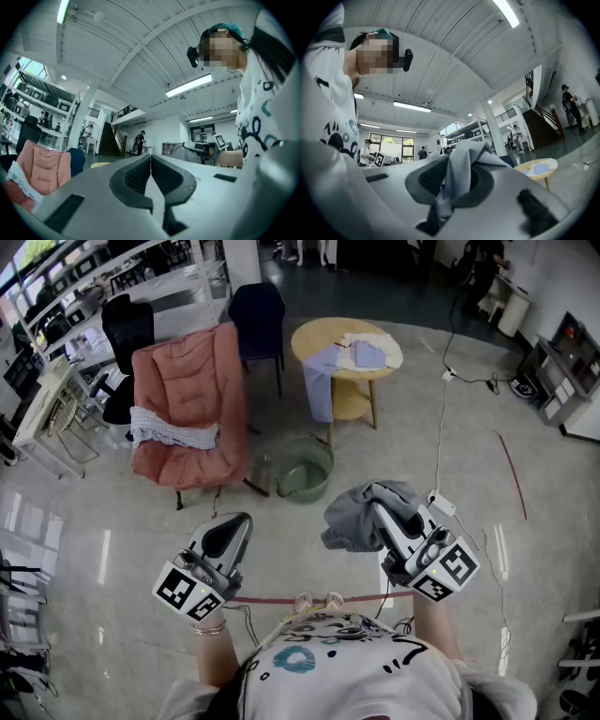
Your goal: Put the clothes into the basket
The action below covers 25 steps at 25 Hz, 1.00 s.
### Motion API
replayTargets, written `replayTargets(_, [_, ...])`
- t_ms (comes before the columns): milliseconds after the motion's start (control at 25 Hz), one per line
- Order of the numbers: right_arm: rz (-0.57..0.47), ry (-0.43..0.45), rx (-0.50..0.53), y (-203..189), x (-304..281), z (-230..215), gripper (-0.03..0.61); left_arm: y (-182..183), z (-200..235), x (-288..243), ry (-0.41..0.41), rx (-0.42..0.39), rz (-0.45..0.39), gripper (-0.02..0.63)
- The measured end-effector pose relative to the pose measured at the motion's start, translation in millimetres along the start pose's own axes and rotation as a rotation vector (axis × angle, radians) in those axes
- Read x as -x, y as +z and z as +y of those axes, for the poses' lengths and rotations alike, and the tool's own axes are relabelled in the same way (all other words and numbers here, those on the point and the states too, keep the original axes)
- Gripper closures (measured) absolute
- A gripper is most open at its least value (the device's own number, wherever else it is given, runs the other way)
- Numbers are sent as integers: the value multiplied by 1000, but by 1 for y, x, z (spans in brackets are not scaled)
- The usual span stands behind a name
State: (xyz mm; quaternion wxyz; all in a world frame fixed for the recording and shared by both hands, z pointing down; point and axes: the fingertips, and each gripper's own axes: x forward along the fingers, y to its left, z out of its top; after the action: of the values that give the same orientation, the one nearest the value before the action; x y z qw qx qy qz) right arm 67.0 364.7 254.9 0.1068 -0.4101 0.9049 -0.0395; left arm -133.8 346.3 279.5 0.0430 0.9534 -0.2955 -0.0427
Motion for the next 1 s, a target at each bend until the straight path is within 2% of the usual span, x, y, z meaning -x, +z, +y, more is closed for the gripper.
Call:
replayTargets(160, [50, -6, 25, -4, 4, -10, 538, -6, -9, -11, 20, -7, 36, 597])
replayTargets(480, [30, -45, -11, -3, 30, -27, 538, -21, -32, -26, 1, 8, 76, 597])
replayTargets(720, [59, -55, 2, -6, 29, -40, 538, -19, -21, -45, 47, -64, 123, 597])
replayTargets(1000, [77, -25, 10, -12, 20, -64, 538, -12, -6, -78, 107, -41, 69, 597])
